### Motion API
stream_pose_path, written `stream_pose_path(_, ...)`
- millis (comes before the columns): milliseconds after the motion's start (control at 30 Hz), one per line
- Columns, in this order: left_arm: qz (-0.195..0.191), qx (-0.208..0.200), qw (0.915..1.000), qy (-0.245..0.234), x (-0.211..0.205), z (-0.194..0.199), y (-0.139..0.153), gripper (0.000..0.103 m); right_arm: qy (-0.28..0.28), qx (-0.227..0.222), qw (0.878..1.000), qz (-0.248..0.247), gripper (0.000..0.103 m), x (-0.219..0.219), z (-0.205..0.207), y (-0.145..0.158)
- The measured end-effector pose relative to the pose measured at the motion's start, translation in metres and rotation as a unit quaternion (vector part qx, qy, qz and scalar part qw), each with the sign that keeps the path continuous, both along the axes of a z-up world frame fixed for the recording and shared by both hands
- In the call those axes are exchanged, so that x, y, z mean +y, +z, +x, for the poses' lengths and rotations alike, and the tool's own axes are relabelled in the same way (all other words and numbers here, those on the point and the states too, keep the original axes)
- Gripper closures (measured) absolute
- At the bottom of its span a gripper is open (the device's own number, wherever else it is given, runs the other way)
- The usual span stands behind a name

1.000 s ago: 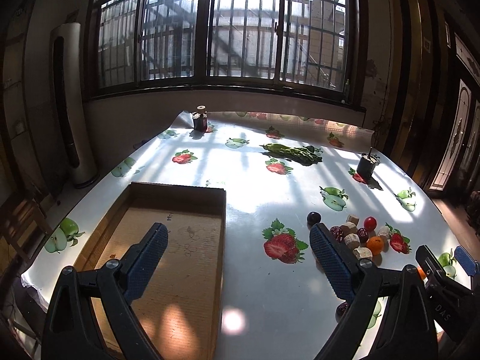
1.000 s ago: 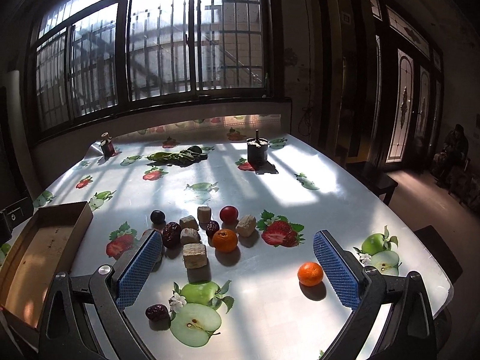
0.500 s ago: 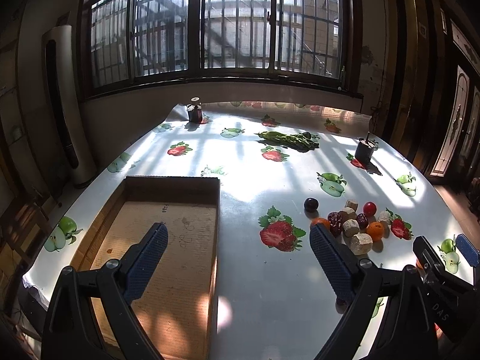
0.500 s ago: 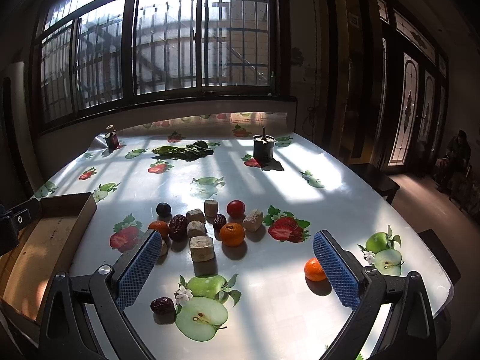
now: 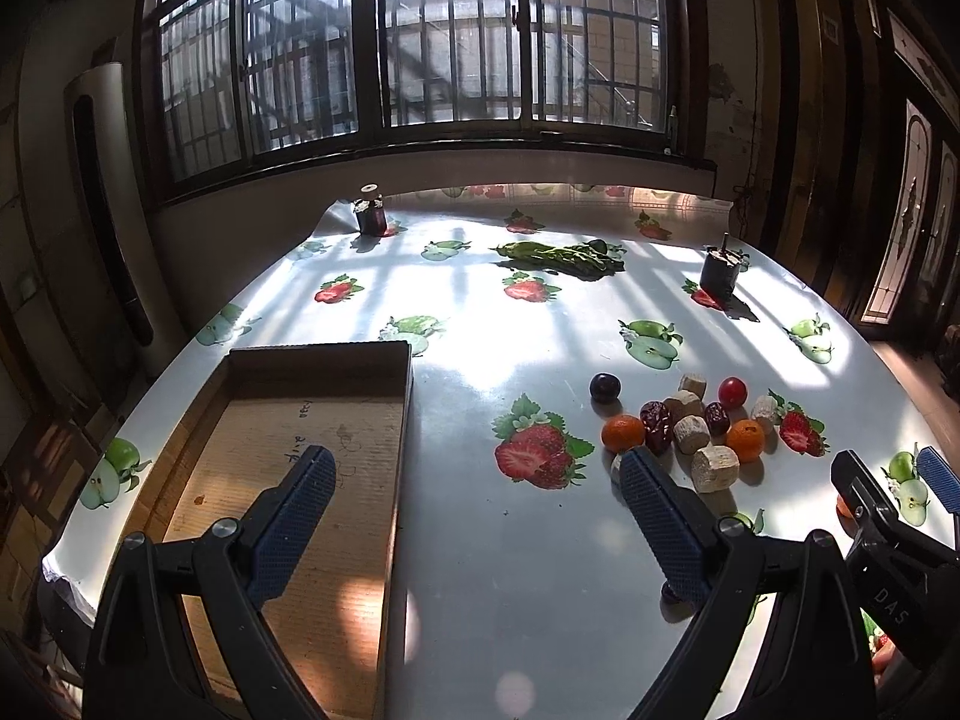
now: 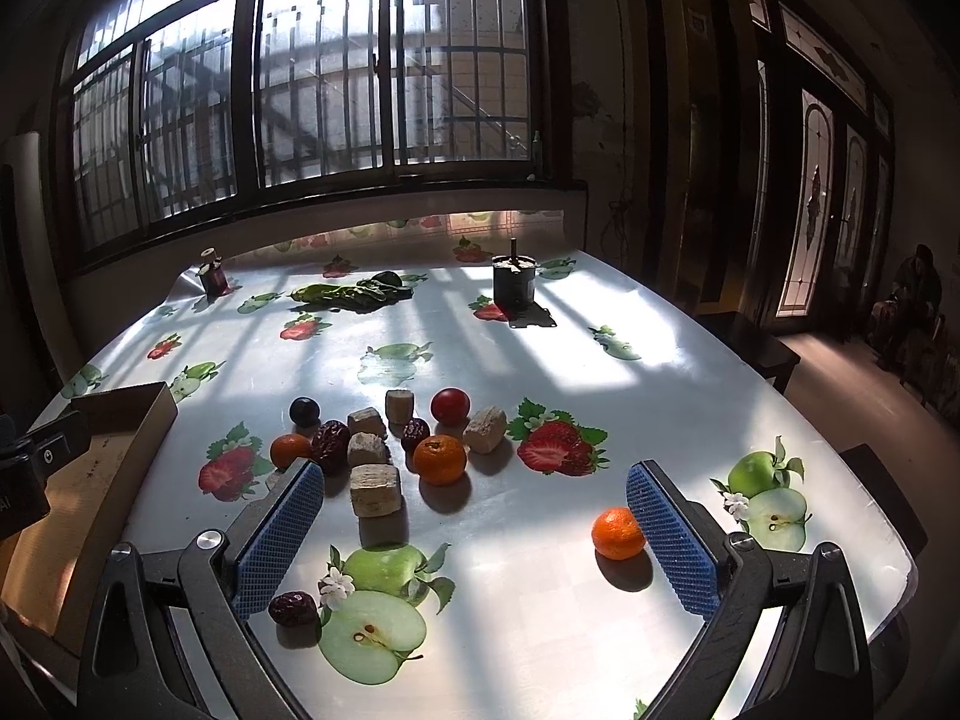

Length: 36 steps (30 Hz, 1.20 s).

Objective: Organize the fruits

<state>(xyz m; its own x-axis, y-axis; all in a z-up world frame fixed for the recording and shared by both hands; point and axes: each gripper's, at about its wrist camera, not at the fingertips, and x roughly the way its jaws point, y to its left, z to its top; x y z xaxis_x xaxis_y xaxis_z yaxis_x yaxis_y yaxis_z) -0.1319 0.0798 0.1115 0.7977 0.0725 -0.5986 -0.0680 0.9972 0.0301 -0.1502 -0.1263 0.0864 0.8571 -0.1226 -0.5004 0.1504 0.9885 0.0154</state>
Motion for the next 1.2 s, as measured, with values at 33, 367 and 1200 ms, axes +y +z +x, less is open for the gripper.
stream_pose_path(33,-0.004,0.004,1.0,-0.005,0.0,0.001,-0.002,0.008,0.001,0.0,1.0,0.0,0.001,-0.002,0.0,0.0)
stream_pose_path(367,-0.055,0.028,0.9981,-0.007,0.025,0.014,-0.01,0.008,0.023,0.045,0.999,0.013,0.001,-0.061,0.023,0.01)
stream_pose_path(1200,-0.047,0.19,0.952,-0.236,-0.081,0.026,-0.089,0.048,0.07,0.212,0.972,0.072,0.029,-0.105,0.057,-0.058)
